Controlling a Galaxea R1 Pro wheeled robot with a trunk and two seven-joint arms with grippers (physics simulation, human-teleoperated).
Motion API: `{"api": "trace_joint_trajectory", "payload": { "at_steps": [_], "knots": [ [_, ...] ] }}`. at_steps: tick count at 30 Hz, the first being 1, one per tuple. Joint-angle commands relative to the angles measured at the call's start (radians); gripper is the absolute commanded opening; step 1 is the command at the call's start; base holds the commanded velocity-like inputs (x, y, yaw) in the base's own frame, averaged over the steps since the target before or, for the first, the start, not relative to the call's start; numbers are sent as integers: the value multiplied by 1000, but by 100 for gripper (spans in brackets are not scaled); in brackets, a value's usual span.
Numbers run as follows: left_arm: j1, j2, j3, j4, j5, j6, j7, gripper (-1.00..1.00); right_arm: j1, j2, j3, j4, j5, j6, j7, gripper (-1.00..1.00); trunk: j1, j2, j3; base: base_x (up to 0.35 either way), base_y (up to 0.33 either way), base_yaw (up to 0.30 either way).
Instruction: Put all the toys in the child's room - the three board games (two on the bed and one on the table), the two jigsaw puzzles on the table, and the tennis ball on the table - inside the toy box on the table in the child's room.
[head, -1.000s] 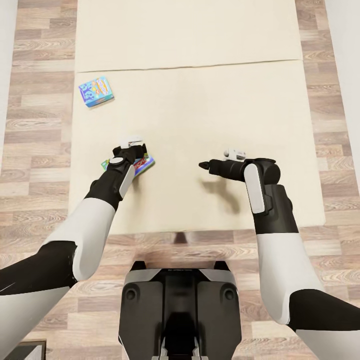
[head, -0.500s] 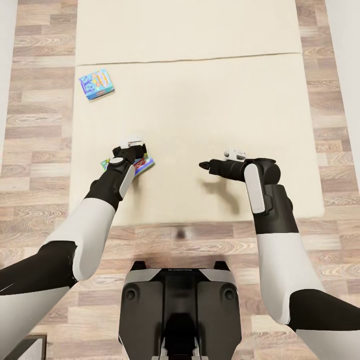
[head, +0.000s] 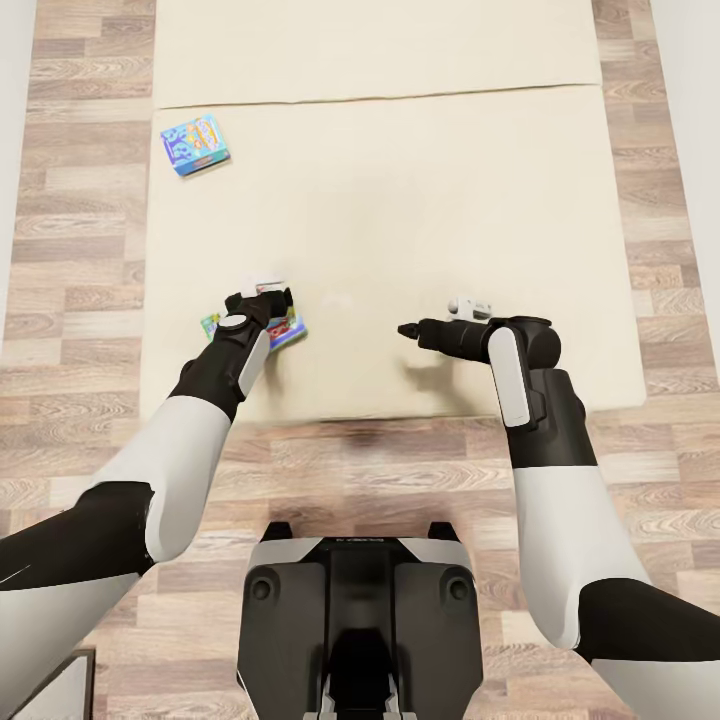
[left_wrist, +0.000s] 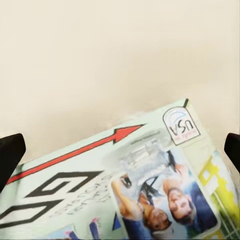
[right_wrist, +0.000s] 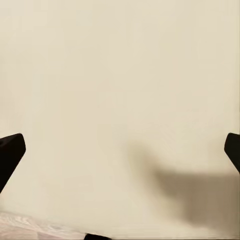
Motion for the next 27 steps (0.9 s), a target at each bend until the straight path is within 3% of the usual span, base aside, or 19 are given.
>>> {"api": "trace_joint_trajectory", "payload": {
  "at_steps": [1,27],
  "knots": [
    [0,-1,4,-2,-5,6,0,100,0,1,-2,-1,3,5,4,100,0,-1,-1,-90,0,0],
    [0,-1,4,-2,-5,6,1,100,0,0,-3,-1,3,5,4,100,0,-1,-1,-125,0,0]
  ]
}}
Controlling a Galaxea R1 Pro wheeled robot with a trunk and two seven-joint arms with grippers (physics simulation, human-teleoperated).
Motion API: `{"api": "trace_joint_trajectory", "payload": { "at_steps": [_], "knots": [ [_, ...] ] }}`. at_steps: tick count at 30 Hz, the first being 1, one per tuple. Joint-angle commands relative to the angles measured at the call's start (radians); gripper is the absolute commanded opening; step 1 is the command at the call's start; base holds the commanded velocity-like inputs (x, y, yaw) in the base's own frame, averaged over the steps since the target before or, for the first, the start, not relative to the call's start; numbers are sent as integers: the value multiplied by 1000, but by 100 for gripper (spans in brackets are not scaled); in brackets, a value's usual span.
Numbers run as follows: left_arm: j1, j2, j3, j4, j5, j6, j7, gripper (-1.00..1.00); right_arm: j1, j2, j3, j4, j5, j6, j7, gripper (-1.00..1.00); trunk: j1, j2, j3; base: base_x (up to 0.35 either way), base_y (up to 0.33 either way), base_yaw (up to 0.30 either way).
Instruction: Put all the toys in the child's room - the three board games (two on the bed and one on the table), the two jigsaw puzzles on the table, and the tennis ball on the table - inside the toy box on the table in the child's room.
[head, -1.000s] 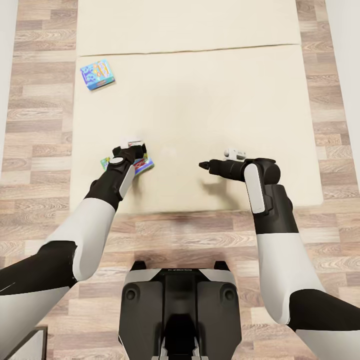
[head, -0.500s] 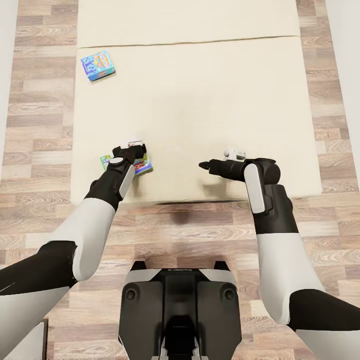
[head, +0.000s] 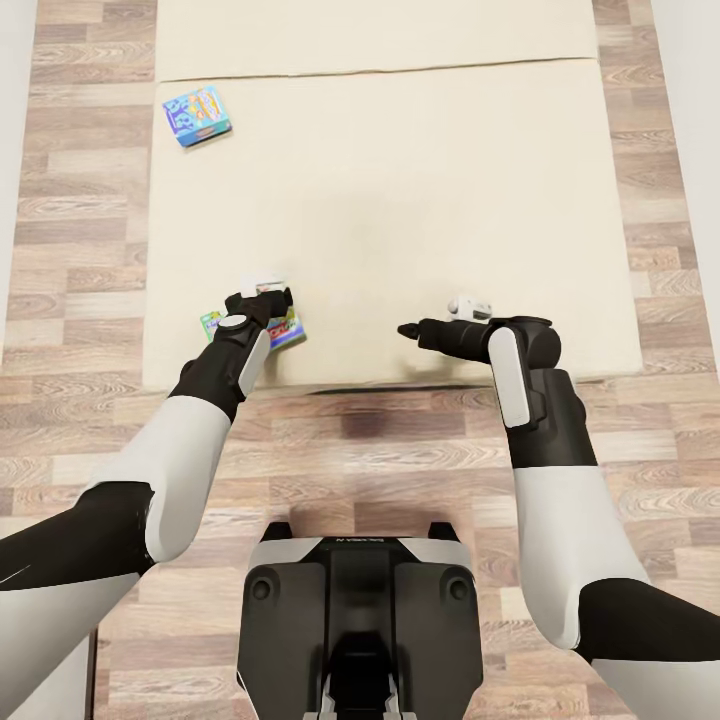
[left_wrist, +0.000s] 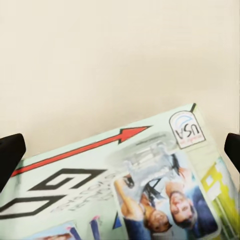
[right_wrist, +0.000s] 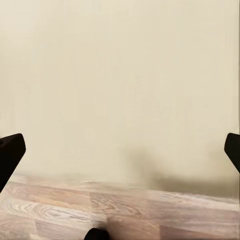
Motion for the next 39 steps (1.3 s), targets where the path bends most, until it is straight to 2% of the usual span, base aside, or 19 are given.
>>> {"api": "trace_joint_trajectory", "payload": {
  "at_steps": [1,24,39],
  "knots": [
    [0,-1,4,-2,-5,6,1,100,0,1,-3,-1,2,5,4,100,0,-1,-1,-67,0,0],
    [0,-2,5,-2,-3,4,27,100,1,0,-4,-1,4,5,4,100,0,-1,-1,-10,0,0],
    [1,-2,4,-2,-3,4,27,100,1,3,-3,-1,4,5,4,100,0,-1,-1,-95,0,0]
  ]
}}
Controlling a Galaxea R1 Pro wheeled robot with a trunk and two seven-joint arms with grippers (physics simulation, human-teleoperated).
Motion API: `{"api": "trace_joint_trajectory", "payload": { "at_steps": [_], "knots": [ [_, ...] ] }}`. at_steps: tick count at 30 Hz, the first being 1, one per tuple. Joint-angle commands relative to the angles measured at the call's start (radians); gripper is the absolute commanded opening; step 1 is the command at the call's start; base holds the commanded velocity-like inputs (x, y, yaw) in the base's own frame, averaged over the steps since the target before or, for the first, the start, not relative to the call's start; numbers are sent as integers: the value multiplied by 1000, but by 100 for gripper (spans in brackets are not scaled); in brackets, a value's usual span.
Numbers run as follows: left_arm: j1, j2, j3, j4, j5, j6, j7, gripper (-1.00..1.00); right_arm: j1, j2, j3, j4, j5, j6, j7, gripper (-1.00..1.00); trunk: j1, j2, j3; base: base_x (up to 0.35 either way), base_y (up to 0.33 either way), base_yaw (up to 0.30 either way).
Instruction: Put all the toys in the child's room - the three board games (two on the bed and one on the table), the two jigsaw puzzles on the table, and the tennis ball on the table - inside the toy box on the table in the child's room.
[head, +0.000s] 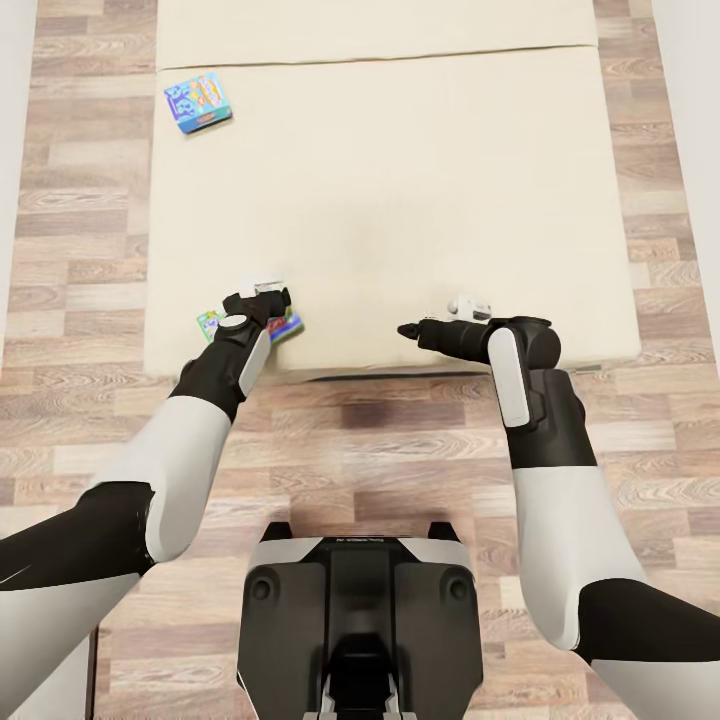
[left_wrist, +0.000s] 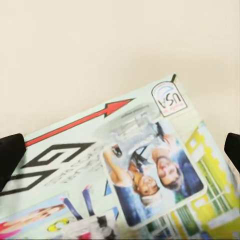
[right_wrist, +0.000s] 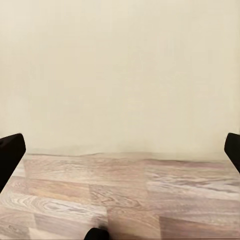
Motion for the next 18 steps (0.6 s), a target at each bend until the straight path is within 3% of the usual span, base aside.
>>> {"api": "trace_joint_trajectory", "payload": {
  "at_steps": [1,10,18],
  "knots": [
    [0,-1,4,-1,-4,6,0,100,0,1,-2,-1,3,5,4,100,0,-1,-1,-145,0,0],
    [0,-1,4,-1,-4,6,0,100,0,1,-1,-1,3,5,4,100,0,-1,-1,-51,0,0],
    [0,-1,3,-1,-4,6,0,100,0,1,0,-1,3,5,4,100,0,-1,-1,-143,0,0]
  ]
}}
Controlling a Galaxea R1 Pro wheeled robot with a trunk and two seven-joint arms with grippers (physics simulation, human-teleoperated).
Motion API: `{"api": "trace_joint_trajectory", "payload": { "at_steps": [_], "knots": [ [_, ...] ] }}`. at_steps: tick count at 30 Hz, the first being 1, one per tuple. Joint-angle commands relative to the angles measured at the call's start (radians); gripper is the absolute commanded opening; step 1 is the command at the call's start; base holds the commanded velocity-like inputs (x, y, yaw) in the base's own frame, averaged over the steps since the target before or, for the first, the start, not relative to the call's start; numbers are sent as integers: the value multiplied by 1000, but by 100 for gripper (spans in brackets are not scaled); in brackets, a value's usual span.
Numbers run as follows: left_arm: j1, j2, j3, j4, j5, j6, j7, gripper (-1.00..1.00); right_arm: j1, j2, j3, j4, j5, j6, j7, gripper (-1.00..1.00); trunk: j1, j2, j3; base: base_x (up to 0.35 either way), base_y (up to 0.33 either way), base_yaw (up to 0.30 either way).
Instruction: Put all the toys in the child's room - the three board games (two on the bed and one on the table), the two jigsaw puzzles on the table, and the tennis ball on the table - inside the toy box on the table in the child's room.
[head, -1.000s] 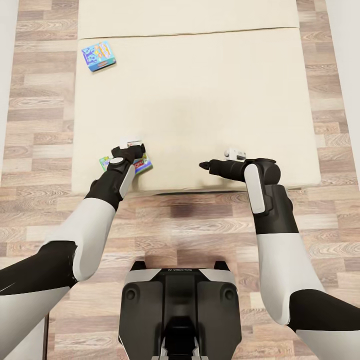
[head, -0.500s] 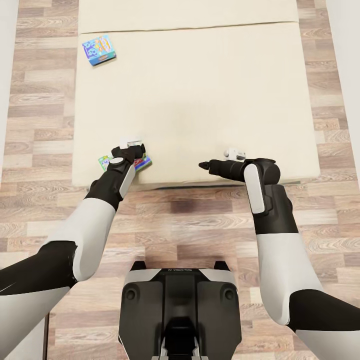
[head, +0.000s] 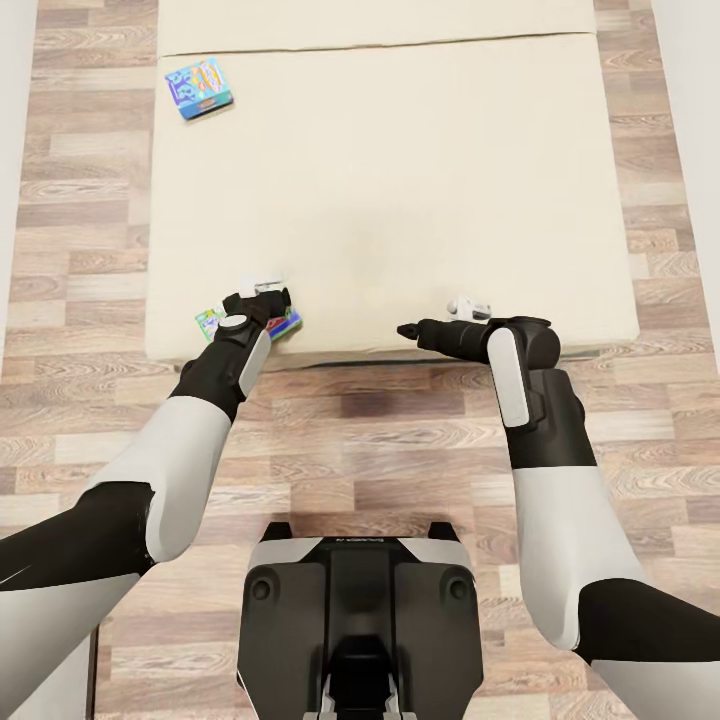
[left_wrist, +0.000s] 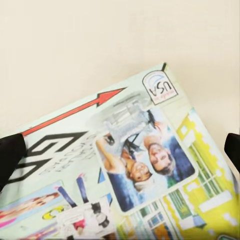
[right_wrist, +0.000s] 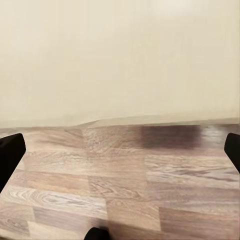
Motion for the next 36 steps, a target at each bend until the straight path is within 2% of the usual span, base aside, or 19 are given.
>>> {"api": "trace_joint_trajectory", "payload": {
  "at_steps": [1,36],
  "knots": [
    [0,-1,4,-1,-4,6,0,100,0,1,-2,-1,3,5,4,100,0,-1,-1,-41,0,0],
    [0,-2,4,-5,-4,6,0,100,1,1,-1,-1,3,5,4,100,0,-1,-1,-40,0,0]
  ]
}}
